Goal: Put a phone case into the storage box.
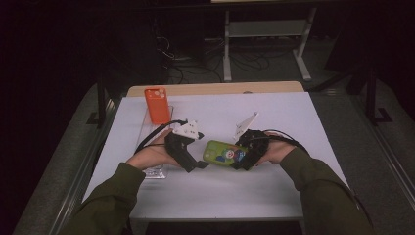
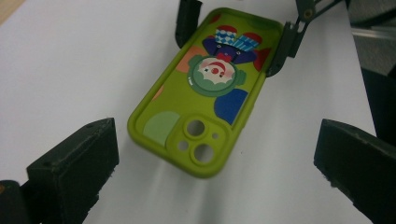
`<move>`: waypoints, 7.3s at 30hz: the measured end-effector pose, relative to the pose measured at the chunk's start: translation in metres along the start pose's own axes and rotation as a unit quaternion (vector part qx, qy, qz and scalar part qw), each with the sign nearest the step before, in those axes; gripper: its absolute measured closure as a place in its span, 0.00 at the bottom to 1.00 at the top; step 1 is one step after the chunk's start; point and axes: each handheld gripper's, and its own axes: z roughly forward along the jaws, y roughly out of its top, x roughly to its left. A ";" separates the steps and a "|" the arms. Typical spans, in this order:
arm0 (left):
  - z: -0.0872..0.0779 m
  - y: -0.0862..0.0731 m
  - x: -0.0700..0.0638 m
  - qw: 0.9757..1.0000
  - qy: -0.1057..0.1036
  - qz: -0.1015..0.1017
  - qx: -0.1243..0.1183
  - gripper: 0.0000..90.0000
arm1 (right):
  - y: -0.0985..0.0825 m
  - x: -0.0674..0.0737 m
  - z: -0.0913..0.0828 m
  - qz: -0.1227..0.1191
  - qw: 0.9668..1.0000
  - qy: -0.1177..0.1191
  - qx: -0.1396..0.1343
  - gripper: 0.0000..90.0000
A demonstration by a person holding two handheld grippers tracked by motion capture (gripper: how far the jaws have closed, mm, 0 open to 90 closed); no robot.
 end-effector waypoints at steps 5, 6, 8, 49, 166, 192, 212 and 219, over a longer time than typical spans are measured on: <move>0.008 0.004 0.003 1.000 -0.013 0.013 0.010 0.00 | 0.007 0.003 -0.003 -0.020 1.000 0.019 -0.002 0.17; 0.009 0.005 0.004 1.000 -0.017 0.021 0.013 0.00 | 0.008 0.003 -0.004 -0.026 1.000 0.016 0.001 0.17; 0.012 0.005 0.005 0.999 -0.024 0.022 0.020 0.00 | 0.010 0.004 -0.004 -0.038 0.999 0.022 0.001 0.17; 0.024 0.002 0.006 0.996 -0.063 -0.007 0.057 0.16 | 0.024 0.009 -0.017 -0.054 0.997 0.053 -0.023 0.10; 0.029 -0.003 0.011 0.986 0.063 -0.150 0.047 0.16 | -0.018 0.084 0.065 -0.353 0.806 -0.474 -0.031 0.79; 0.004 -0.005 0.016 0.985 0.077 -0.153 -0.035 0.00 | -0.015 0.078 0.054 -0.273 0.850 -0.448 -0.048 0.85; -0.009 -0.008 0.024 0.973 0.107 -0.186 -0.085 0.00 | -0.021 0.038 0.021 0.053 0.944 -0.291 -0.149 0.85; -0.007 -0.007 0.027 0.967 0.121 -0.203 -0.094 0.00 | -0.025 0.031 0.016 0.145 0.944 -0.243 -0.172 0.85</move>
